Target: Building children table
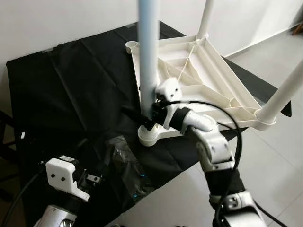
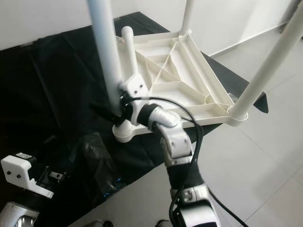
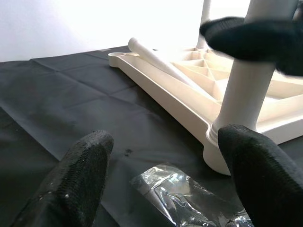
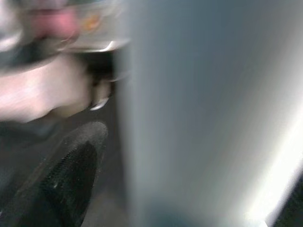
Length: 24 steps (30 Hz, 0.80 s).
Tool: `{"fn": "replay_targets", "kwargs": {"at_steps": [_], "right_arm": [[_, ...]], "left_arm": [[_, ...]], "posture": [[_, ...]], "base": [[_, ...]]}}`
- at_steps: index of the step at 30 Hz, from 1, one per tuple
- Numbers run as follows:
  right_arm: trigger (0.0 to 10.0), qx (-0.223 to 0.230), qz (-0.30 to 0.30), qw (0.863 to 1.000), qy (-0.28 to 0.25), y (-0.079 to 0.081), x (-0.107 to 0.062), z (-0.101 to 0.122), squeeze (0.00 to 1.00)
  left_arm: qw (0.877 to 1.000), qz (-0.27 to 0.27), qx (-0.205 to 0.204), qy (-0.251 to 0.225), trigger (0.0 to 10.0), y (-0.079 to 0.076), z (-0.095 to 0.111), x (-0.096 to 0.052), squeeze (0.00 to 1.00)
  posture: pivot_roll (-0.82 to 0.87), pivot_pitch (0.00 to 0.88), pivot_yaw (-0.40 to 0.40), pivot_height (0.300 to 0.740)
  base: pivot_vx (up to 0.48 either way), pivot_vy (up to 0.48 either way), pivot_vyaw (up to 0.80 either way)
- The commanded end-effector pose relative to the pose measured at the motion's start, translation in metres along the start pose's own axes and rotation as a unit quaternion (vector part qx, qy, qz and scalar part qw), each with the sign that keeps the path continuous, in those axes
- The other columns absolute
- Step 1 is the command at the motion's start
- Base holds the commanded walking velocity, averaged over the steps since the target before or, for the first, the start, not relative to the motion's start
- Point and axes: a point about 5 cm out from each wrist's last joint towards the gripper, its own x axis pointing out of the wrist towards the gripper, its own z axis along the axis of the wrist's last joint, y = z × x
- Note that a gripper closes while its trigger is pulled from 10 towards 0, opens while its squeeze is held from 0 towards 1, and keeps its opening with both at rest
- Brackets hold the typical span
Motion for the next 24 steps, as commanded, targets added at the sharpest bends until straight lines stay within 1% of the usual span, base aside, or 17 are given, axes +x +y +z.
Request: {"fn": "replay_targets", "kwargs": {"at_steps": [1, 2, 5, 9, 10, 11, 12, 16, 17, 18, 19, 20, 24], "right_arm": [[10.0, -0.004, 0.045, 0.999, 0.001, 0.001, 0.001, -0.003, 0.0], [10.0, -0.022, 0.084, 0.996, 0.029, -0.008, -0.002, -0.006, 0.0], [10.0, -0.026, 0.093, 0.995, 0.035, -0.011, -0.002, -0.006, 0.0], [10.0, -0.013, 0.125, 0.992, 0.03, -0.027, 0.003, 0.006, 0.0], [10.0, -0.013, 0.125, 0.992, 0.03, -0.027, 0.003, 0.006, 0.0], [10.0, -0.004, 0.142, 0.99, 0.023, -0.03, 0.005, 0.009, 0.0], [10.0, -0.004, 0.142, 0.99, 0.023, -0.03, 0.005, 0.009, 0.0], [10.0, 0.002, 0.179, 0.984, 0.014, -0.034, 0.01, 0.014, 0.0], [10.0, 0.002, 0.179, 0.984, 0.014, -0.034, 0.01, 0.014, 0.0], [0.0, 0.002, 0.19, 0.982, 0.013, -0.036, 0.011, 0.014, 0.0], [0.0, 0.002, 0.19, 0.982, 0.013, -0.036, 0.011, 0.014, 0.0], [0.0, 0.008, 0.208, 0.978, 0.012, -0.035, 0.012, 0.015, 0.0], [0.0, 0.008, 0.221, 0.975, 0.012, -0.035, 0.012, 0.016, 0.0]], "left_arm": [[1.0, 0.006, 0.002, 0.002, 10.0, 0.0, -0.001, -0.003, 0.0], [1.0, 0.006, 0.002, 0.003, 10.0, 0.0, 0.0, -0.004, 0.0], [1.0, 0.006, 0.002, 0.003, 10.0, 0.0, 0.0, -0.004, 0.0], [1.0, 0.006, 0.003, 0.006, 10.0, 0.0, 0.002, -0.008, 0.0], [1.0, 0.006, 0.003, 0.006, 10.0, 0.0, 0.002, -0.008, 0.0], [1.0, 0.006, 0.003, 0.007, 10.0, 0.0, 0.003, -0.008, 0.0], [1.0, 0.006, 0.003, 0.007, 10.0, 0.0, 0.003, -0.008, 0.0], [1.0, 0.005, 0.003, 0.009, 10.0, -0.001, 0.004, -0.01, 0.0], [1.0, 0.005, 0.003, 0.009, 10.0, -0.001, 0.004, -0.01, 0.0], [1.0, 0.005, 0.003, 0.009, 10.0, -0.001, 0.004, -0.01, 0.0], [1.0, 0.005, 0.003, 0.009, 10.0, -0.001, 0.004, -0.01, 0.0], [1.0, 0.005, 0.003, 0.01, 10.0, -0.001, 0.004, -0.01, 0.0], [1.0, 0.006, 0.003, 0.01, 10.0, -0.001, 0.004, -0.01, 0.0]], "posture": [[0.07, 0.195, 0.001, 0.74], [0.07, 0.201, 0.003, 0.74], [0.07, 0.201, 0.003, 0.74], [0.09, 0.219, 0.008, 0.74], [0.09, 0.219, 0.008, 0.74], [0.09, 0.219, 0.008, 0.74], [0.09, 0.219, 0.008, 0.74], [0.1, 0.227, 0.011, 0.74], [0.1, 0.227, 0.011, 0.74], [0.11, 0.229, 0.01, 0.74], [0.11, 0.229, 0.01, 0.74], [0.11, 0.228, 0.008, 0.74], [0.1, 0.227, 0.006, 0.74]], "base": [[0.0, 0.0, 0.0], [0.0, 0.0, 0.0], [0.0, 0.0, 0.0], [0.0, 0.0, 0.0], [0.0, 0.0, 0.0], [0.0, 0.0, 0.0], [0.0, 0.0, 0.0], [0.0, 0.0, 0.0], [0.0, 0.0, 0.0], [0.0, 0.0, 0.0], [0.0, 0.0, 0.0], [0.0, 0.0, 0.0], [0.0, 0.0, 0.0]]}}
